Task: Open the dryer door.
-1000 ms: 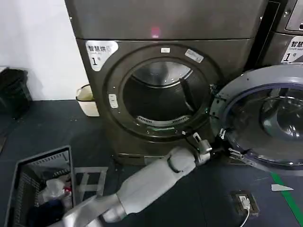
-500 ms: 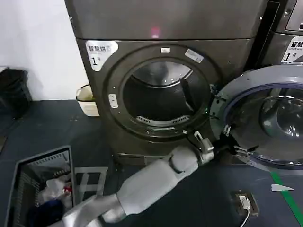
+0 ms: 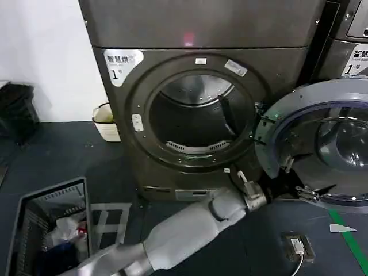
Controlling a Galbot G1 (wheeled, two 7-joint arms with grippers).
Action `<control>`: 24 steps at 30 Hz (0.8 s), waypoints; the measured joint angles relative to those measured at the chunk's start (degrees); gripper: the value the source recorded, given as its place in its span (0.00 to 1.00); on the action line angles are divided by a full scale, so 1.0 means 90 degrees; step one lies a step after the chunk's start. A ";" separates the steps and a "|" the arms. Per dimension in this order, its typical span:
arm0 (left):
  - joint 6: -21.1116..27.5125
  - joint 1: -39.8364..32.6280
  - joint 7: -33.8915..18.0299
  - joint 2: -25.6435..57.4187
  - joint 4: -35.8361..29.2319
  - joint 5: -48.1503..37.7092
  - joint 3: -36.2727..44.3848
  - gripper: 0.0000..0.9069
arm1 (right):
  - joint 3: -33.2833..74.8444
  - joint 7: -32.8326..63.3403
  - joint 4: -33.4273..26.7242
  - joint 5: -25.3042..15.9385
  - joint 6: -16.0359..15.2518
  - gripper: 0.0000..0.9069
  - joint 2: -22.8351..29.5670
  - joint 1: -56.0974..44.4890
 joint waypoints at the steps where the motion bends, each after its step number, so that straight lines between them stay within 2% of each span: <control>1: -0.0134 0.0001 0.0045 0.0000 -0.0052 -0.0010 0.0028 1.00 | 0.0028 0.0001 0.0027 -0.0059 0.0024 1.00 -0.0002 -0.0006; 7: -0.0381 0.0264 0.0450 0.0223 -0.0512 0.0041 0.0025 1.00 | 0.0226 0.0073 0.0027 -0.0300 0.0131 1.00 -0.0018 -0.0070; 15: -0.0177 0.0567 0.0670 0.2163 -0.0978 0.0241 -0.0094 1.00 | 0.0330 0.0133 -0.0080 -0.0424 0.0183 1.00 -0.0022 -0.0050; 24: 0.0499 0.0387 0.1027 0.4304 -0.1689 0.0335 0.0052 1.00 | 0.0314 0.0135 -0.0152 -0.0506 0.0166 1.00 -0.0176 -0.0069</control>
